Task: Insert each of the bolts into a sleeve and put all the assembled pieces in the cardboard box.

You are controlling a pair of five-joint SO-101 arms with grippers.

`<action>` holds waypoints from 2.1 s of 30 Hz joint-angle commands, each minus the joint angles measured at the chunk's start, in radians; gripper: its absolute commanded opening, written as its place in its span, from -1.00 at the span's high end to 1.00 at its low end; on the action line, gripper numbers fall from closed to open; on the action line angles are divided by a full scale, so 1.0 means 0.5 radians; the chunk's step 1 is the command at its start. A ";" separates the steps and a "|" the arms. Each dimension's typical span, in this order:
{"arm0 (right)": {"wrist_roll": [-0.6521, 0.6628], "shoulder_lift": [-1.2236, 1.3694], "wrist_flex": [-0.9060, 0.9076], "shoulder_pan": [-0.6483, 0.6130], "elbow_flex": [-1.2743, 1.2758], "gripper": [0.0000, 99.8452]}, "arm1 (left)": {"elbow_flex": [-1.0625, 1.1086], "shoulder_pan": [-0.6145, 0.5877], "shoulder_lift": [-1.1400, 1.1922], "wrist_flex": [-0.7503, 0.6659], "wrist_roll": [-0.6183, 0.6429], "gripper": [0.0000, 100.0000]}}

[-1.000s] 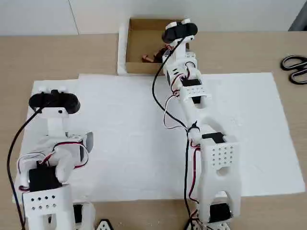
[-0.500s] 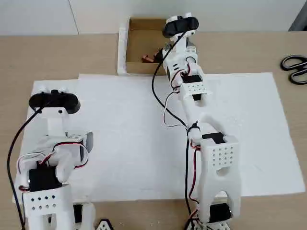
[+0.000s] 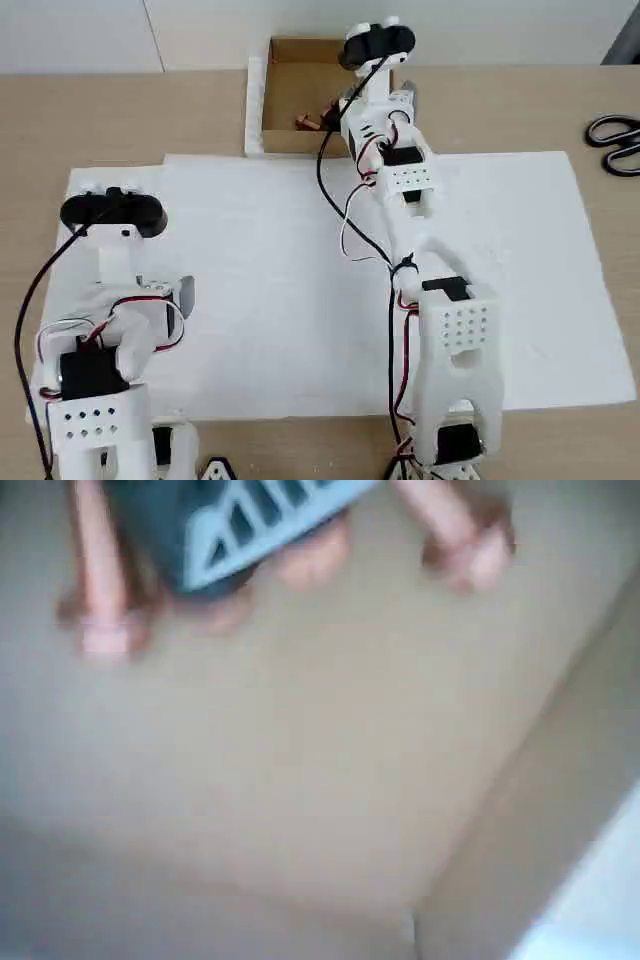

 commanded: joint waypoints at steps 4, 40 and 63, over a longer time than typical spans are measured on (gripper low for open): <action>0.018 -0.689 0.465 0.017 -0.120 0.35 | -0.014 -0.009 -0.025 -0.009 -0.015 0.56; 0.009 -4.104 2.628 0.008 1.467 0.35 | -0.075 0.000 -0.028 -0.064 -0.009 0.56; 0.021 -5.040 1.683 0.005 3.630 0.35 | 0.496 0.000 -0.028 -0.672 -0.006 0.56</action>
